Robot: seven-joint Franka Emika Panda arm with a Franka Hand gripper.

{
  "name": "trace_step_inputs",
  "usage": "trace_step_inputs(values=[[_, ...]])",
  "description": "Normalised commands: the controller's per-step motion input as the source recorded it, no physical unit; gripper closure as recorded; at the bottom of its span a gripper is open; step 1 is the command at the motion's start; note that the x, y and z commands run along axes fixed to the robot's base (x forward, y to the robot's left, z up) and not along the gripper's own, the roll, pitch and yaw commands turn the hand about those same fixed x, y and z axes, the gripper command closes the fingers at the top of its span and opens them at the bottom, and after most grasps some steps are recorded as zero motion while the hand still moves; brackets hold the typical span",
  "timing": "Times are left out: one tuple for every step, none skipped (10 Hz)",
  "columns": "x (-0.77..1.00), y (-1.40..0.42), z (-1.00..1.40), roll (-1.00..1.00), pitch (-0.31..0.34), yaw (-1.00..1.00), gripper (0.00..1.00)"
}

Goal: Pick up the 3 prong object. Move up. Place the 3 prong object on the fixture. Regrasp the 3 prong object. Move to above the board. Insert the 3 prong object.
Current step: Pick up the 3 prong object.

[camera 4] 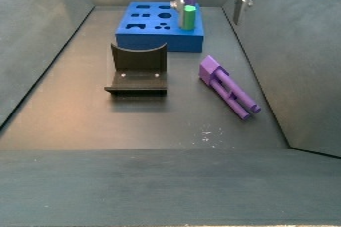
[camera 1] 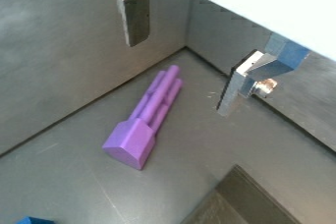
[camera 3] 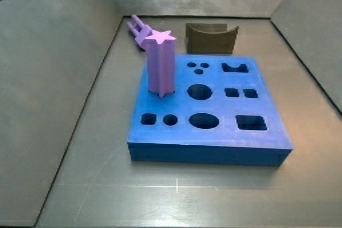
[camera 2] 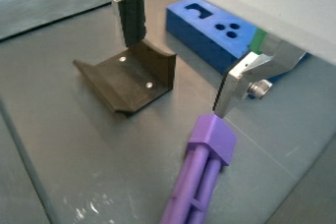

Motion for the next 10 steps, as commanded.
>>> trace_step_inputs(values=[[-0.2,0.0,-0.19,-0.23,-0.274,0.6,0.0],[-0.2,0.03,-0.18,-0.23,-0.283,0.56,0.0],[-0.17,0.12,-0.18,-0.27,-0.307,0.52,0.0],[-0.18,0.18,-0.2,-0.26,-0.289,0.52,0.0],[-0.17,0.21,-0.19,-0.28,-0.29,0.52,0.0],[-0.2,0.24,-0.2,-0.27,-0.281,0.5,0.0],[-0.21,0.2,-0.24,-0.25,-0.276,0.51,0.0],[-0.21,0.16,-0.28,-0.25,-0.287,0.49,0.0],[-0.23,0.14,-0.3,-0.24,-0.281,0.46,0.0],[-0.26,0.12,-0.29,-0.25,-0.287,0.37,0.0]])
